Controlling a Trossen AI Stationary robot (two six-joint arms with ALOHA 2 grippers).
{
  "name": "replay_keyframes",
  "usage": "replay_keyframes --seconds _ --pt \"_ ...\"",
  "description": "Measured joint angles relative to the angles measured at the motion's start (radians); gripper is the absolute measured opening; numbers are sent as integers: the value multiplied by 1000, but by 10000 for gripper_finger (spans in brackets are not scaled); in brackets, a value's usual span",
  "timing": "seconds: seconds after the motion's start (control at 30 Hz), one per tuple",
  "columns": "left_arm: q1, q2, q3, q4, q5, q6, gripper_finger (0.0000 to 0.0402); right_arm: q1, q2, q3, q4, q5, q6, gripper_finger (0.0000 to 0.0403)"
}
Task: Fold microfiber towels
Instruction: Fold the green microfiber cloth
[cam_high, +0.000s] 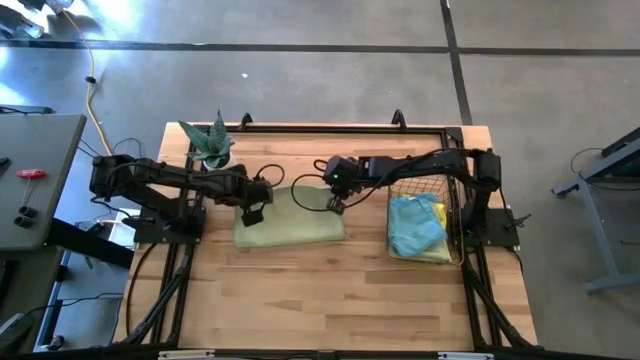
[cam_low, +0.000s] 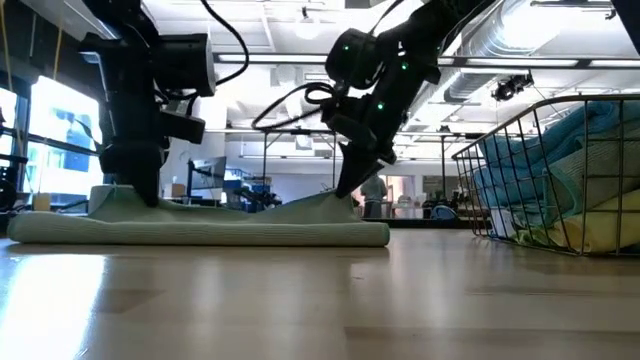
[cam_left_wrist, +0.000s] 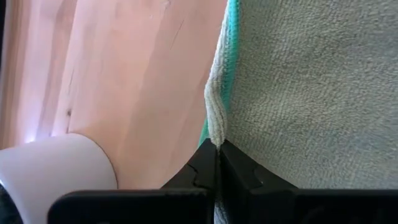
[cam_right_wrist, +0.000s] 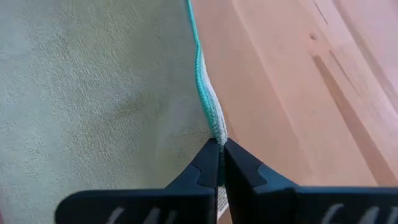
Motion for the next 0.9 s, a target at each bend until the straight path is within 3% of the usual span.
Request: replay_keyframes --seconds 0.33,0.67,0.77,0.9 --pt "16 1 -1 25 34 -1 12 -19 18 0 8 38 -55 15" --pt "21 1 -1 -4 22 7 106 -19 18 0 3 49 -57 133" --pt "21 1 8 -44 -31 -32 131 -19 5 0 -14 60 18 158" --pt "21 1 63 -127 -14 -83 146 -20 -28 0 -42 -25 260 166"
